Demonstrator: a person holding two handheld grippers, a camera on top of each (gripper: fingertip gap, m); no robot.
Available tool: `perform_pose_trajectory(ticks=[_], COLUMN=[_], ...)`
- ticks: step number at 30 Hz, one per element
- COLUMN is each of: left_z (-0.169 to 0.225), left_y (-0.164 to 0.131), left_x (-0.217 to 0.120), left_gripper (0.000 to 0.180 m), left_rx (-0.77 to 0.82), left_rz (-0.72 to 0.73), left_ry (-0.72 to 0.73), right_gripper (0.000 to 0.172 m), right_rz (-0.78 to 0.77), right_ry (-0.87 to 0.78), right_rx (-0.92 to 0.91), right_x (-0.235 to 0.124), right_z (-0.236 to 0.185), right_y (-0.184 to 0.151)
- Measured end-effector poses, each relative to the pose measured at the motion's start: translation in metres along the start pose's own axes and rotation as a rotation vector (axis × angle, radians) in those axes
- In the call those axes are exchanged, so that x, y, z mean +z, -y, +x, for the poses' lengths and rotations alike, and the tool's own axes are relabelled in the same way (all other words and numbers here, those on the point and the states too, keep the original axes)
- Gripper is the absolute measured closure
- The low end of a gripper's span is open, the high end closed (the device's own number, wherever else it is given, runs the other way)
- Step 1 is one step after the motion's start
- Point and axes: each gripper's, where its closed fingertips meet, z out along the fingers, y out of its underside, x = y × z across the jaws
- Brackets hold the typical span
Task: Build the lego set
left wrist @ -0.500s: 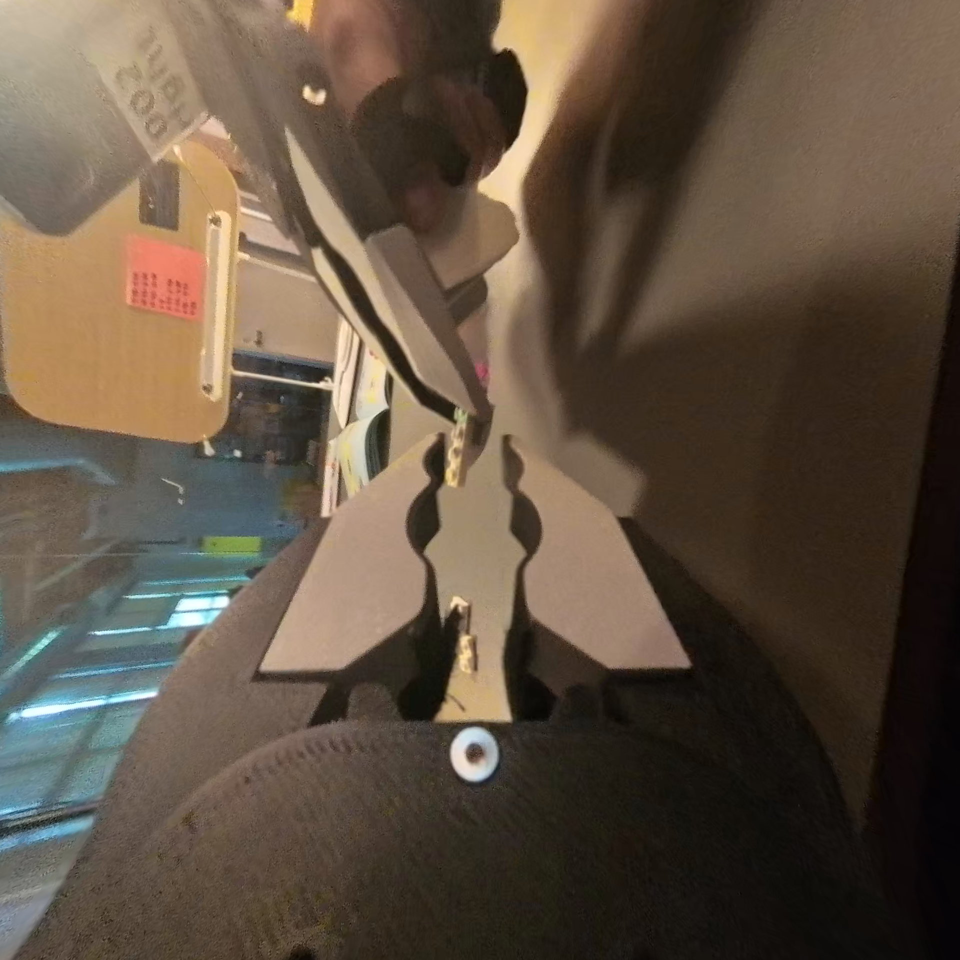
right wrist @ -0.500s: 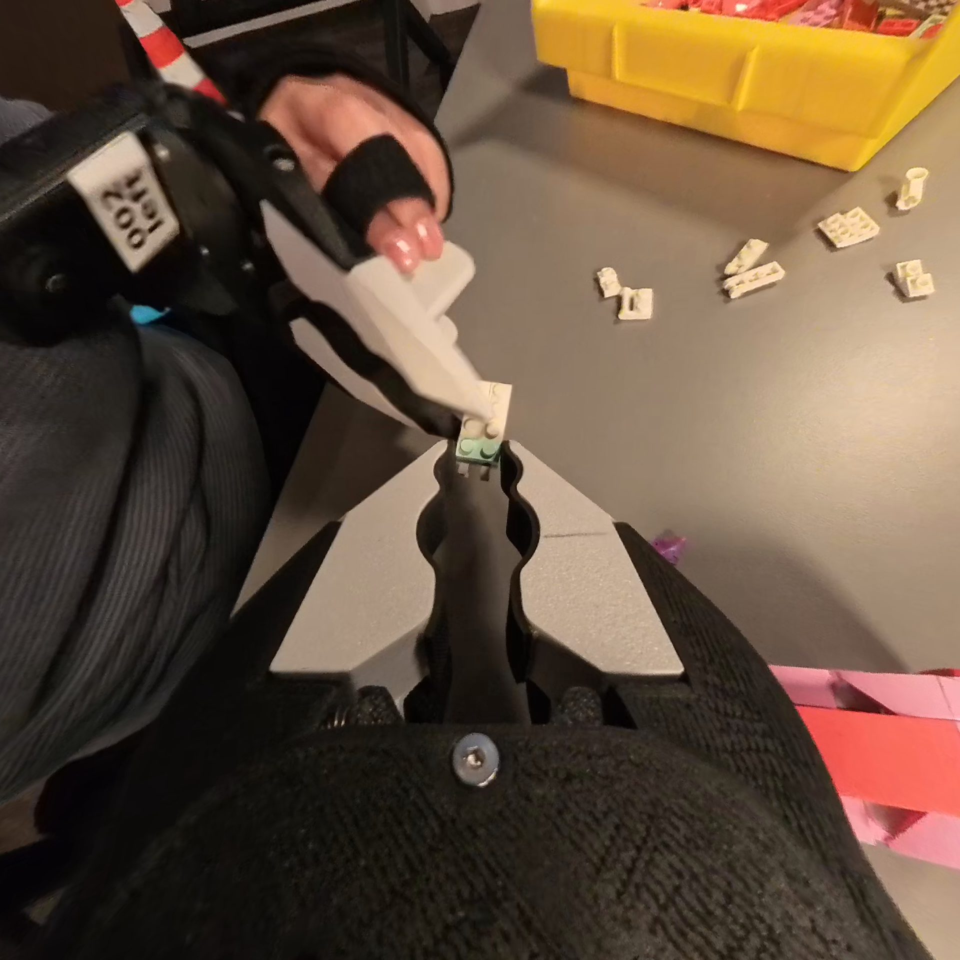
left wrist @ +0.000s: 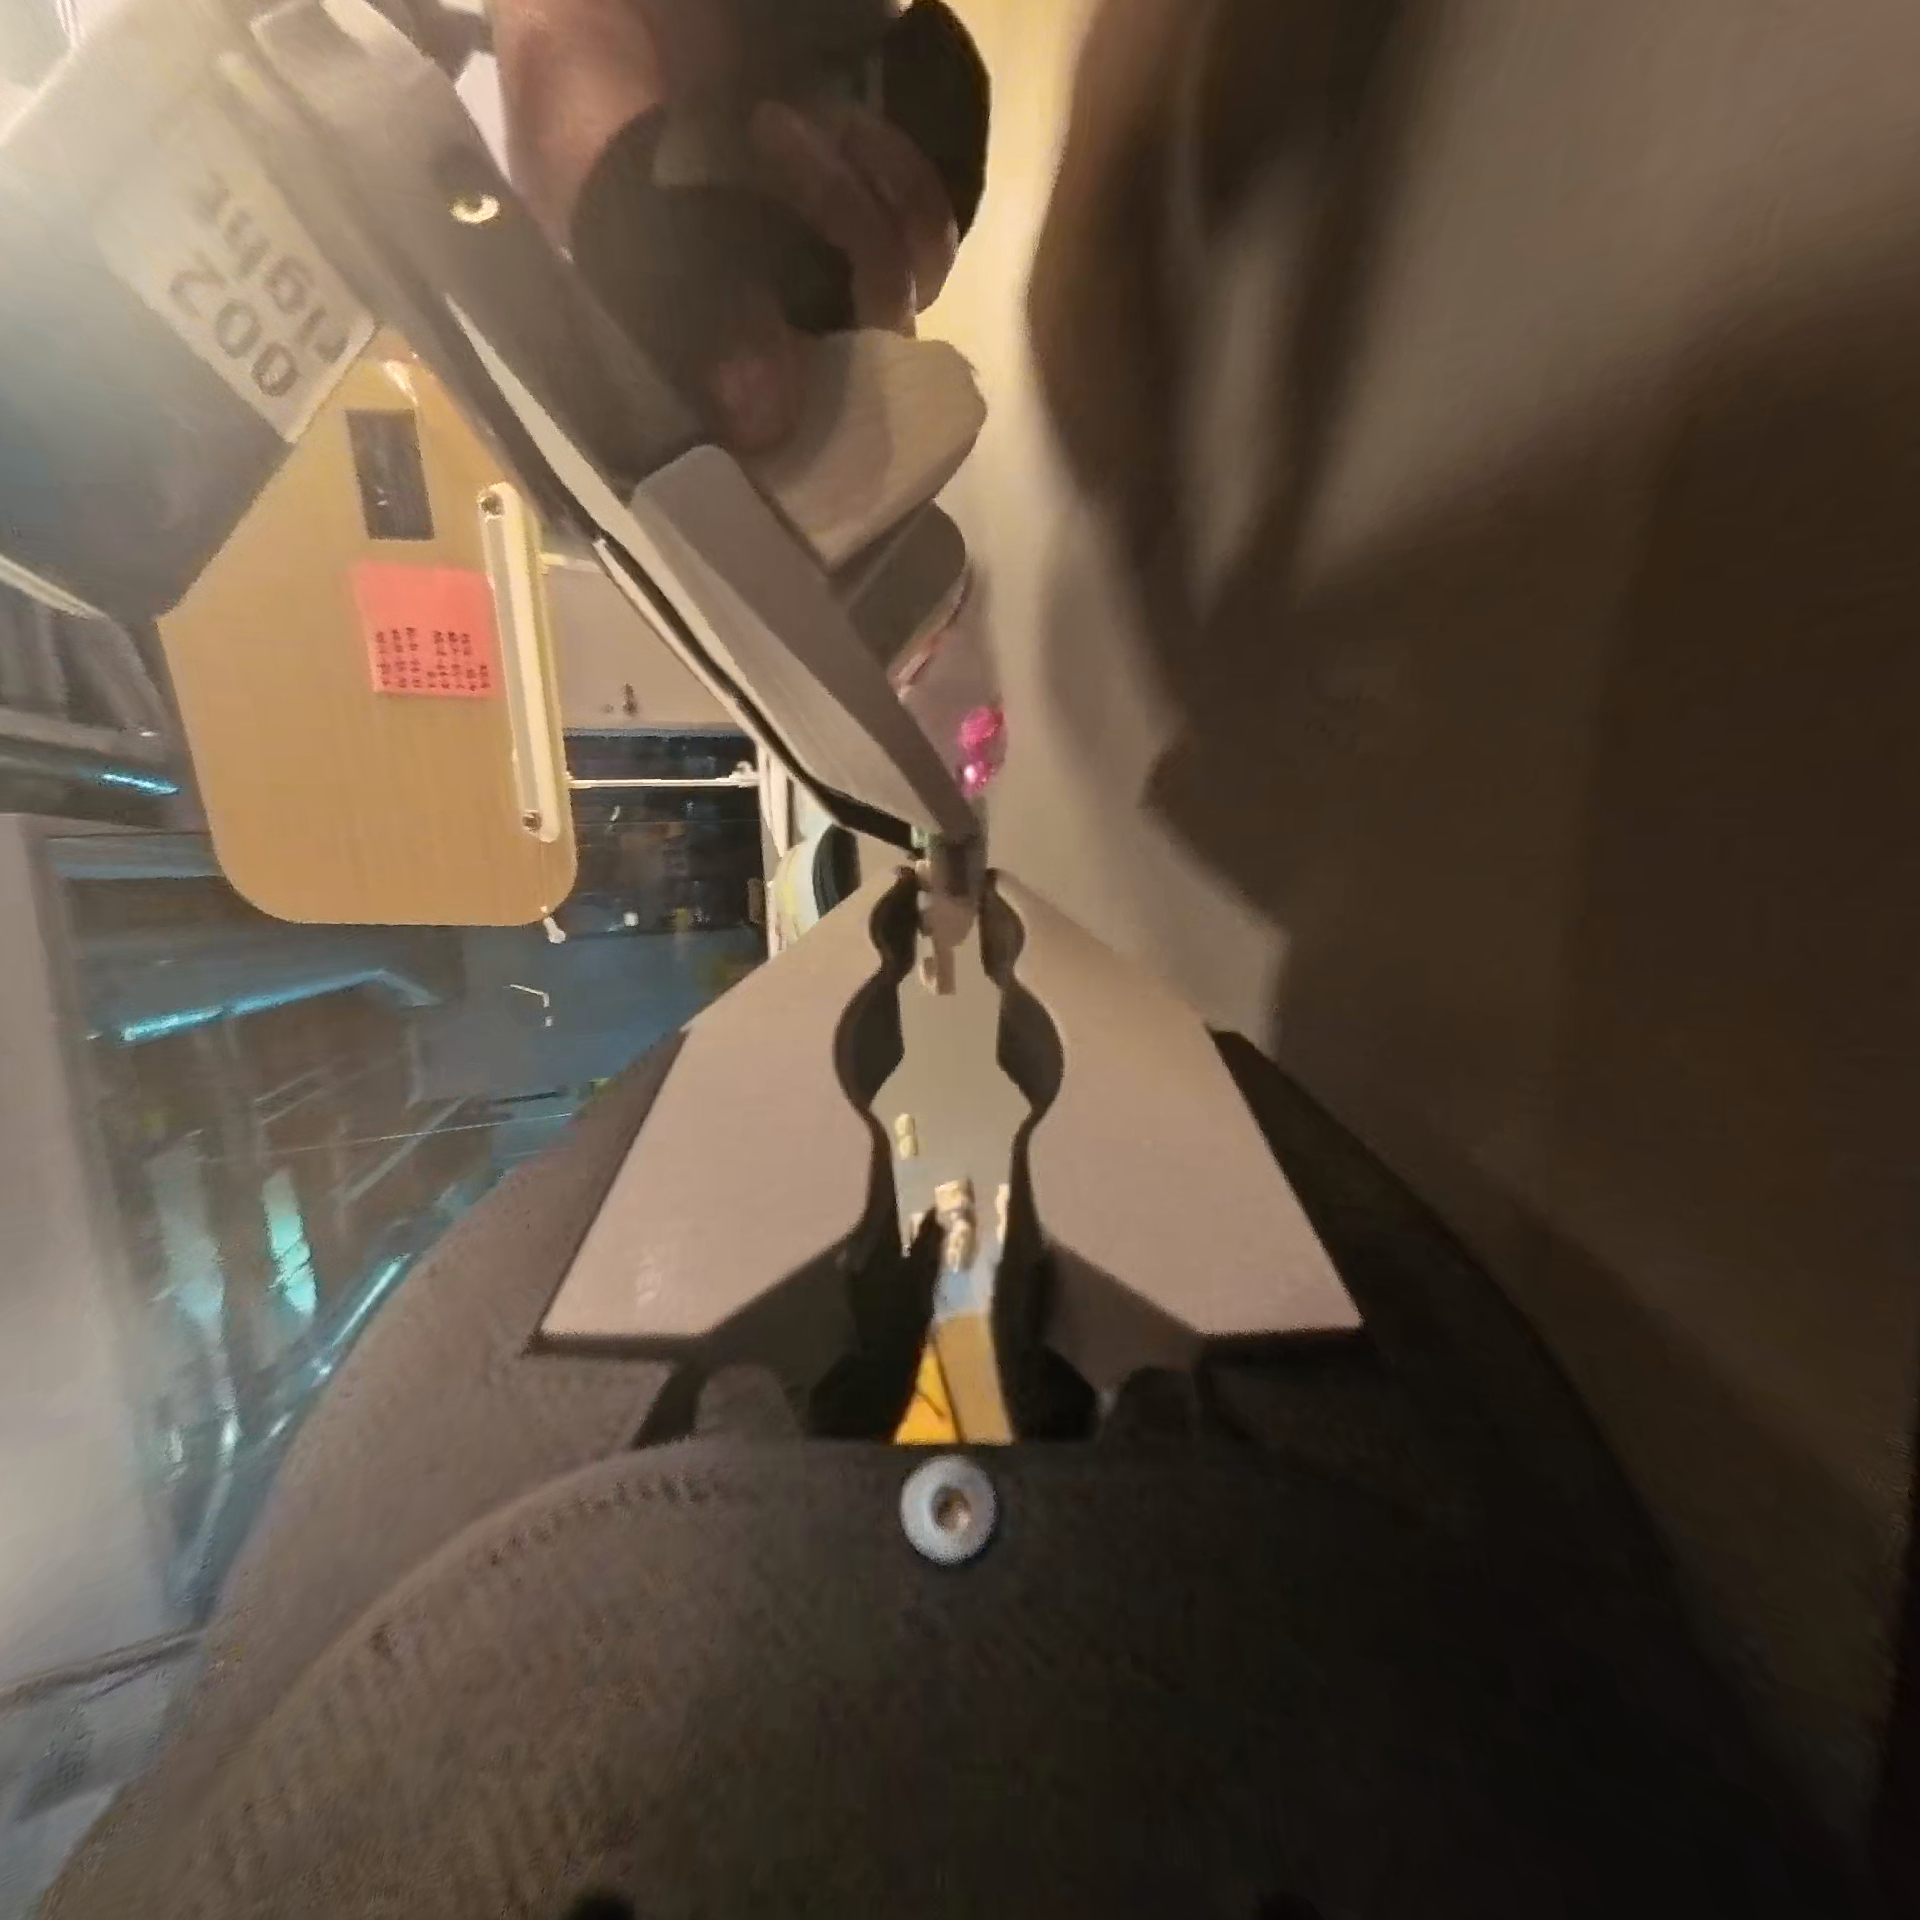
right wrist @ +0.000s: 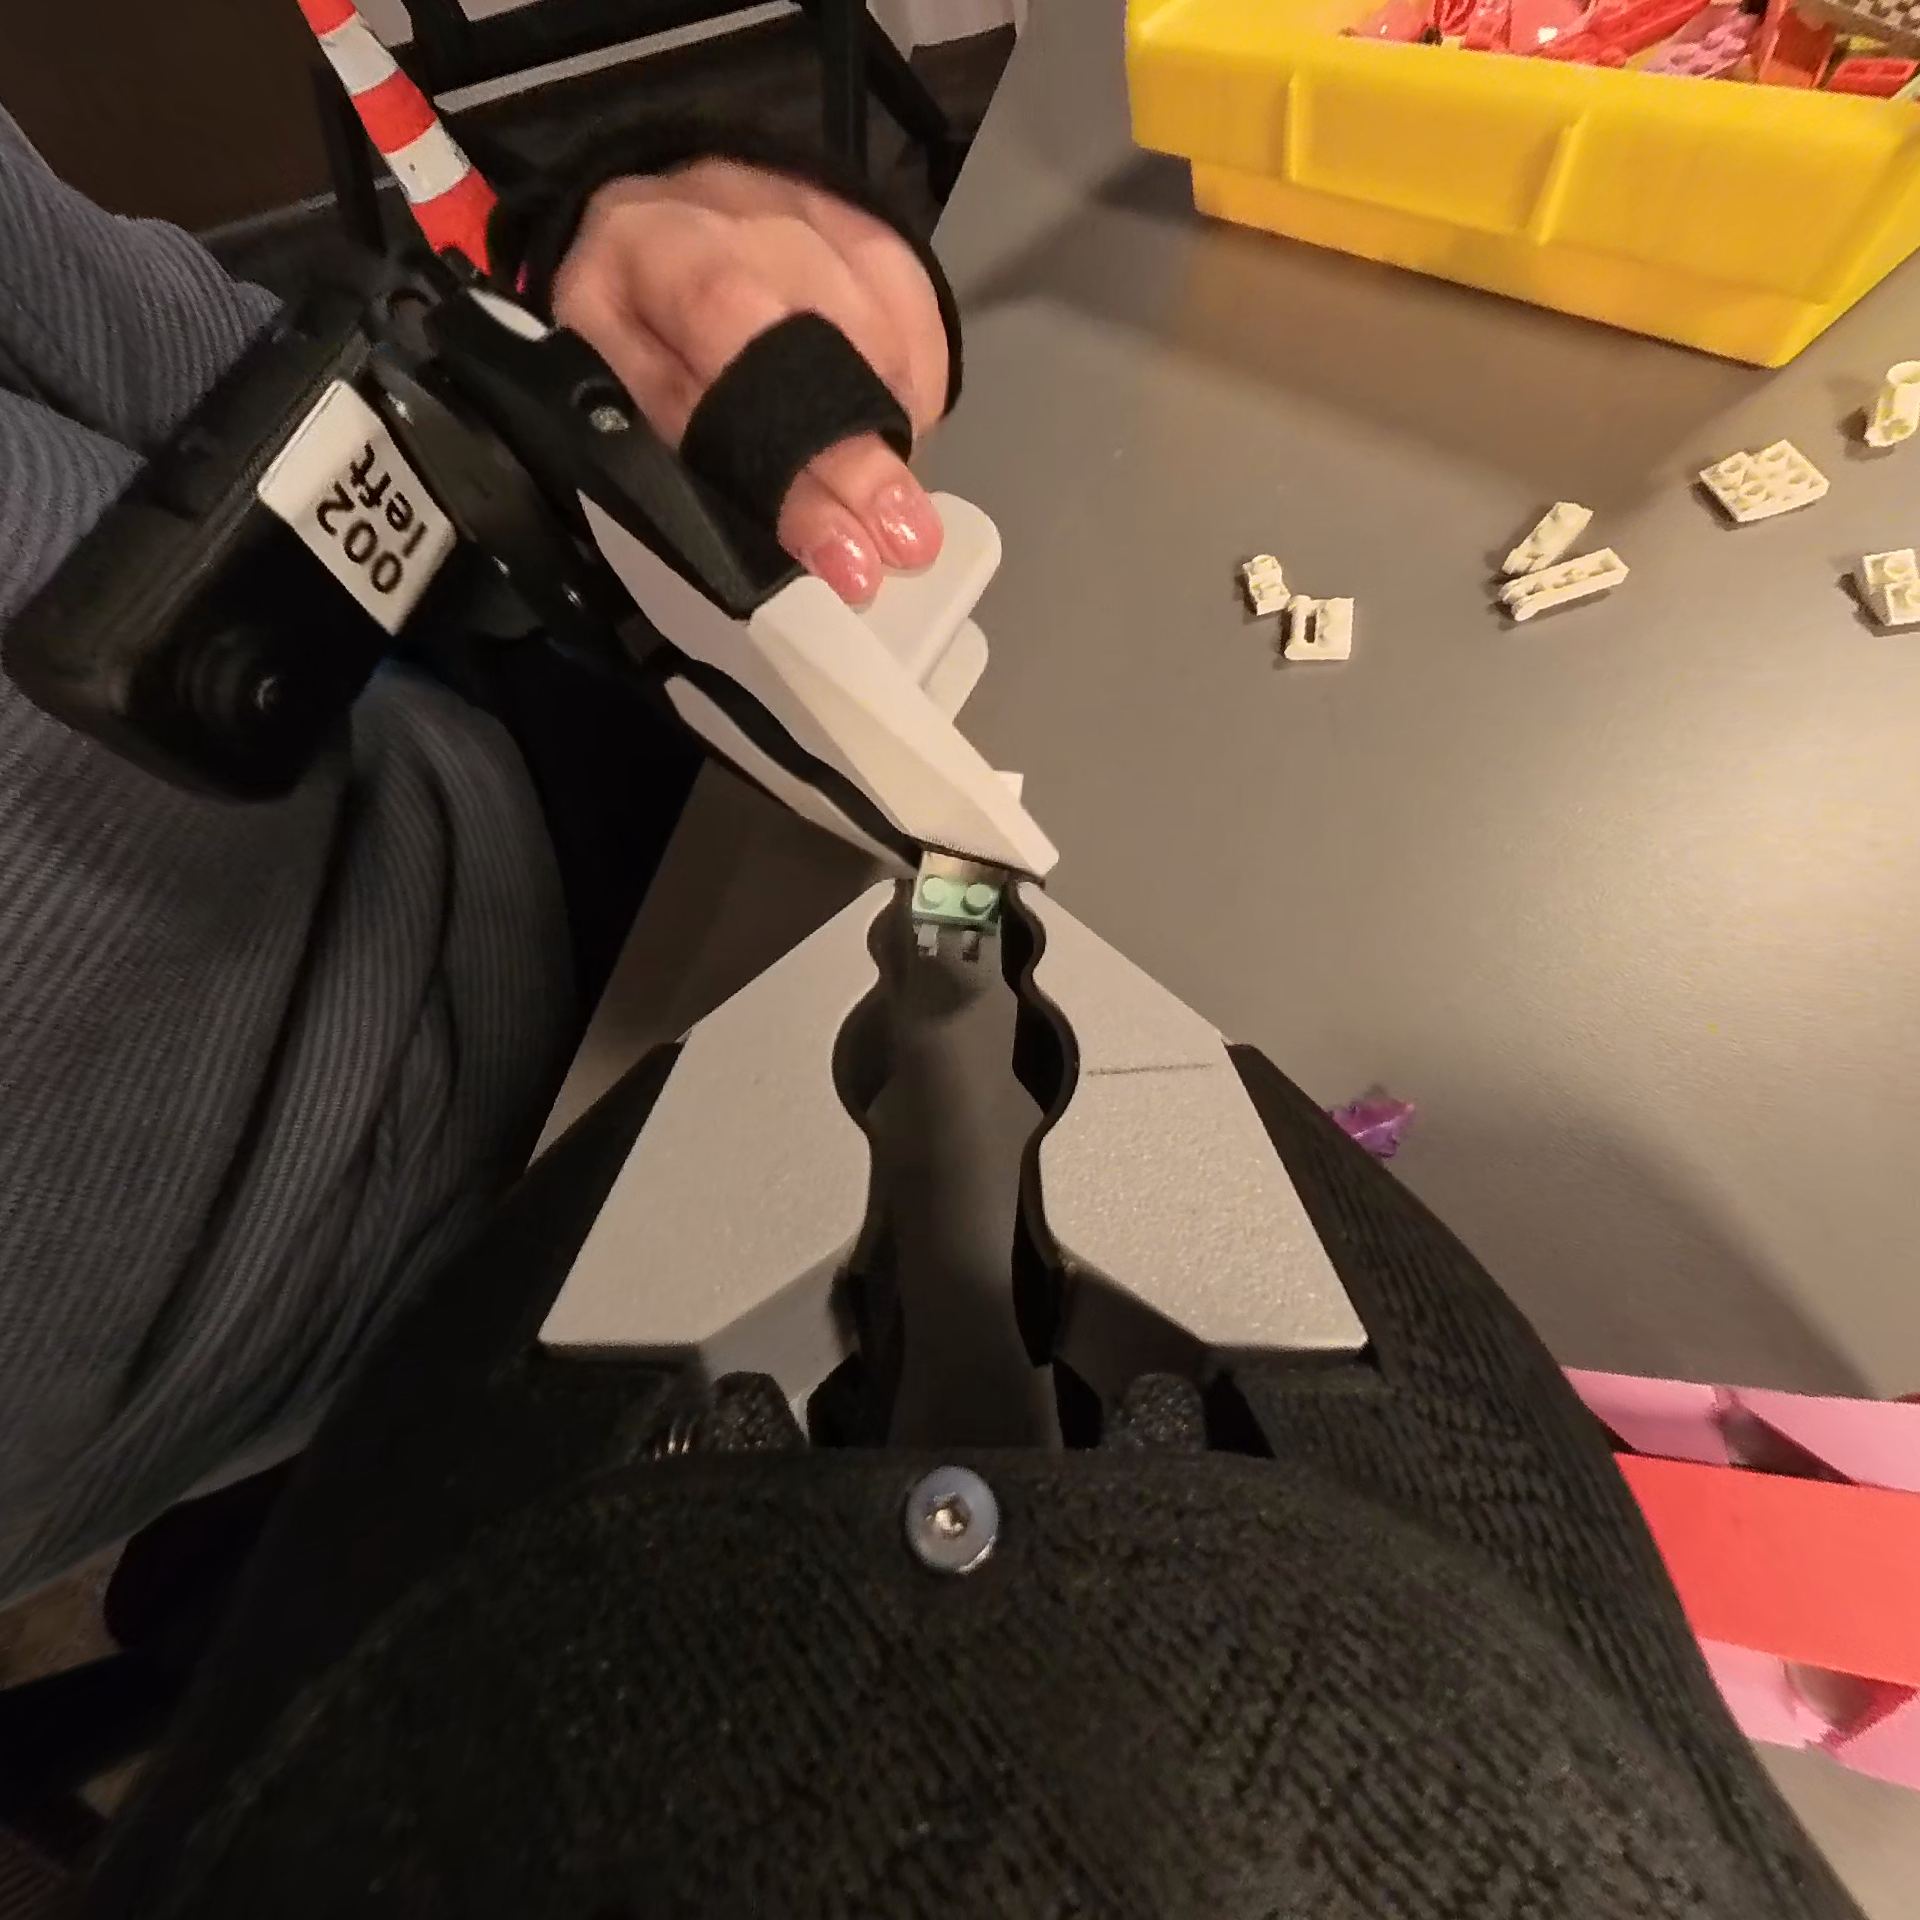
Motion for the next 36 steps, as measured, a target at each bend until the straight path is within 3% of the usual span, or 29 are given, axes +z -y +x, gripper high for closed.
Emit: perform_pose_trajectory(ticks=[3,10,11,12,14,18,26,30,36], left_z=[-0.006,0.003,-0.002,-0.008,-0.019,-0.033,-0.062,-0.063,-0.061], left_y=[0.002,-0.002,-0.005,-0.010,-0.027,-0.045,-0.074,-0.086,-0.091], left_x=[-0.001,0.003,0.003,0.003,0.004,-0.003,-0.021,-0.021,-0.021], left_gripper=[0.171,0.170,0.153,0.123,0.097,0.094,0.112,0.115,0.118], left_rx=[0.014,0.001,-0.021,-0.068,-0.194,-0.470,-0.941,-1.046,-1.050], left_rz=[-0.005,-0.008,-0.012,-0.037,-0.103,-0.074,0.049,0.044,0.018], left_ry=[0.053,0.013,0.048,0.080,0.128,0.168,0.263,0.265,0.273], right_gripper=[0.156,0.156,0.156,0.156,0.156,0.156,0.157,0.157,0.157], right_rz=[0.025,-0.016,-0.009,-0.016,-0.047,-0.059,-0.087,-0.116,-0.129], right_ry=[0.011,-0.027,-0.041,-0.070,-0.144,-0.196,-0.237,-0.254,-0.242], right_rx=[0.003,-0.022,-0.045,-0.076,-0.137,-0.183,-0.200,-0.221,-0.188], right_x=[-0.004,0.002,0.002,0.001,0.001,0.003,0.004,0.006,0.010], right_z=[-0.002,0.004,0.005,0.009,0.018,0.023,0.030,0.032,0.034], right_y=[0.004,-0.003,-0.002,-0.002,-0.006,-0.006,-0.011,-0.016,-0.021])
